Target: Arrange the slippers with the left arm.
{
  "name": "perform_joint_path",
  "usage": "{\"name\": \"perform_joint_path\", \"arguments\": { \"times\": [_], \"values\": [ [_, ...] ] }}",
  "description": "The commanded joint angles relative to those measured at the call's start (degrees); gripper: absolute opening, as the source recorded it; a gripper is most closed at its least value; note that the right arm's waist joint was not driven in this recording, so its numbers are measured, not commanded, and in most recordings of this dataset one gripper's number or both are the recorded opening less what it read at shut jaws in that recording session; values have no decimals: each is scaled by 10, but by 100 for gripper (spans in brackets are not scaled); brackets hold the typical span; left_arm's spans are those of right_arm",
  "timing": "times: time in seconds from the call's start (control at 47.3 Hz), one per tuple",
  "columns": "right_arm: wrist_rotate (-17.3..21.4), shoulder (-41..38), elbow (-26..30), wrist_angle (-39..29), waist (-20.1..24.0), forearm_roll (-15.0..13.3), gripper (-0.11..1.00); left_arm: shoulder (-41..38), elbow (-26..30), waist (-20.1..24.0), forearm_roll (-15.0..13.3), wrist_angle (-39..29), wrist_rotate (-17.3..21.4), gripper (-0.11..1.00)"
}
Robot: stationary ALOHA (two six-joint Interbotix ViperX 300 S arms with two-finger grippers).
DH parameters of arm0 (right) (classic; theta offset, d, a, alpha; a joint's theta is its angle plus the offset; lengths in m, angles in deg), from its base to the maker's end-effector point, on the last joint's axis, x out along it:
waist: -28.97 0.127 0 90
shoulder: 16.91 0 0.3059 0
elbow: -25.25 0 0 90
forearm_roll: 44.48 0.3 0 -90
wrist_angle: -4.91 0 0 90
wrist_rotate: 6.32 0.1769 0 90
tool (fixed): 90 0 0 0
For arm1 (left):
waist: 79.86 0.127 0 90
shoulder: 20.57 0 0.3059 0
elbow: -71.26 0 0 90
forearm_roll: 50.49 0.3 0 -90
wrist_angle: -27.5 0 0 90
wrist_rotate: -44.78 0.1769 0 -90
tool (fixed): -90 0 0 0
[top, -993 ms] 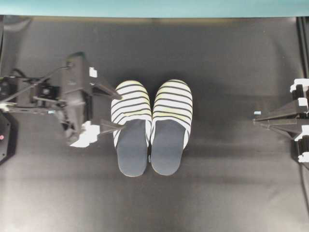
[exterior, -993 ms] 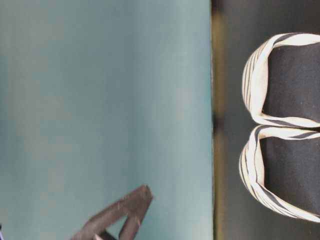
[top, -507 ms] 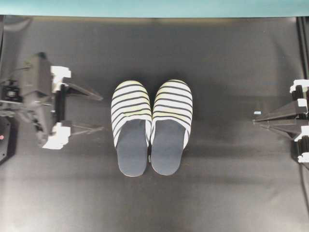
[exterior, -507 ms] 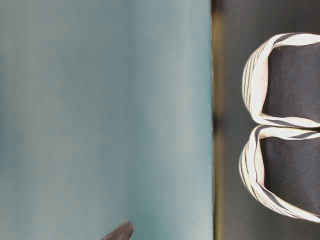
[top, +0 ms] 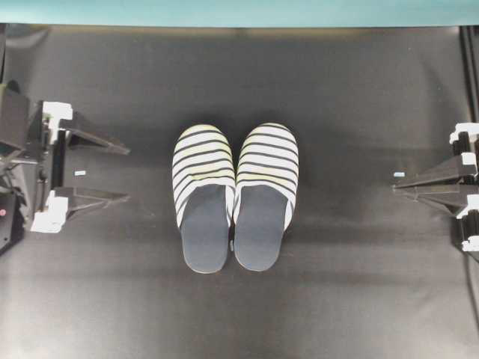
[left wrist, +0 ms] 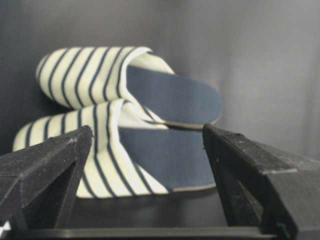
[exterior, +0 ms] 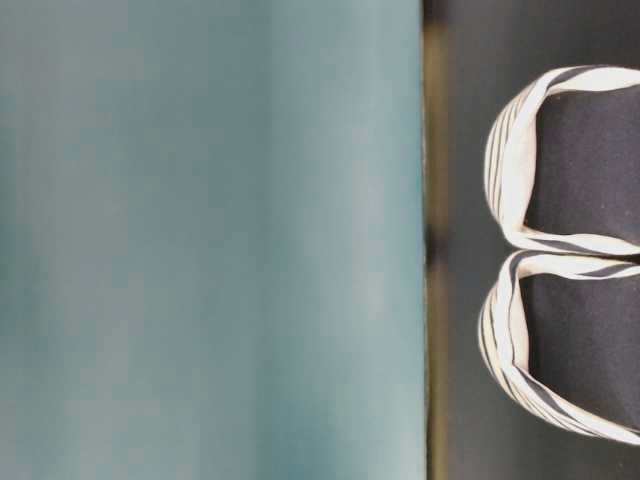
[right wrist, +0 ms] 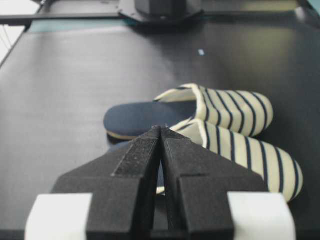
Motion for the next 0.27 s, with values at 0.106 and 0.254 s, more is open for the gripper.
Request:
{"name": "perform_joint_path", "arguments": {
  "times": [0.106, 0.254],
  "values": [
    [4, 2, 0, -11, 0, 2, 0, 22, -10, -3, 2, 4, 0, 86],
    [4, 16, -1, -33, 0, 2, 0, 38, -19, -3, 2, 4, 2, 86]
  ]
}}
